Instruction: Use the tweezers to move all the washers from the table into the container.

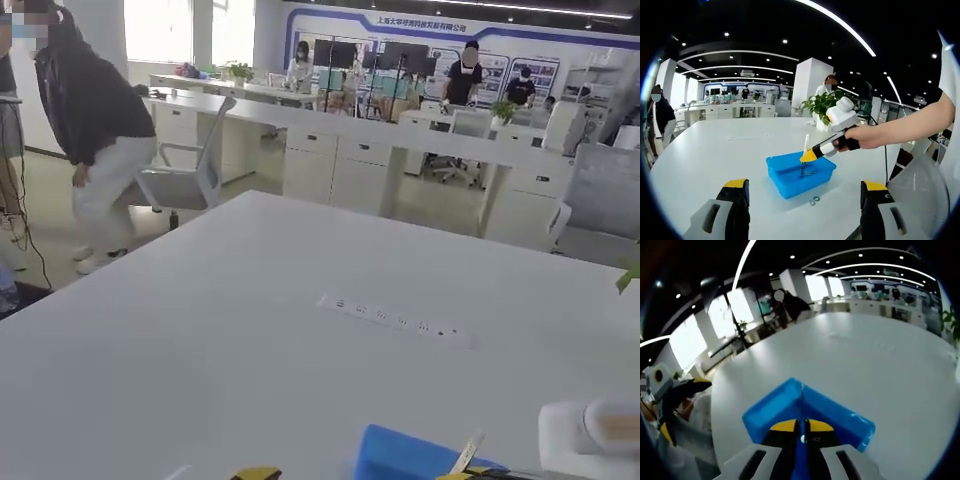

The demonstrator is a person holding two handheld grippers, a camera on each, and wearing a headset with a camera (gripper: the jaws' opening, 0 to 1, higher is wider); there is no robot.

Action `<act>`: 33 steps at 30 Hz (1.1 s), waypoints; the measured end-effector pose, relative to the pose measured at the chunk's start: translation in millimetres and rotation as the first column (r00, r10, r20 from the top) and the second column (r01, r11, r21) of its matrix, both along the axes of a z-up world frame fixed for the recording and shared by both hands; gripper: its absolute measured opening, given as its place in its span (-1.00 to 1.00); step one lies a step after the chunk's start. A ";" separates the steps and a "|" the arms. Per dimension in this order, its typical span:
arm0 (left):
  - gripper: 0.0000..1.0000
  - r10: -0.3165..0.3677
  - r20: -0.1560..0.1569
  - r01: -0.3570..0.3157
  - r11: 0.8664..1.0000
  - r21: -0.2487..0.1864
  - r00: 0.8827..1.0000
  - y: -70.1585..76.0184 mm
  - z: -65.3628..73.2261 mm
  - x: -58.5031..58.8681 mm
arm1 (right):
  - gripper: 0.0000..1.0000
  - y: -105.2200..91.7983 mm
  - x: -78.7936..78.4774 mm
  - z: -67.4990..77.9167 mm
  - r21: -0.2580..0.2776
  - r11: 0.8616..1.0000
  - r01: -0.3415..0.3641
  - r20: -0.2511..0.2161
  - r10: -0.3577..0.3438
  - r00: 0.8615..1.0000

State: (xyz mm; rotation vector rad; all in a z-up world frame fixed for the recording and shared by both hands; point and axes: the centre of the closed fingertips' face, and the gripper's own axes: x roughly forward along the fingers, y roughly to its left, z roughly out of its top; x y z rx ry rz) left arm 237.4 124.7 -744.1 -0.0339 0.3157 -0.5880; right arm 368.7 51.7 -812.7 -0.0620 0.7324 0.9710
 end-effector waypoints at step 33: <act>0.86 -0.012 -0.014 0.012 1.000 0.018 1.000 -1.1 -4.0 -1.5 | -0.93 13.7 -50.7 62.6 0.187 0.978 -0.090 0.084 0.075 0.994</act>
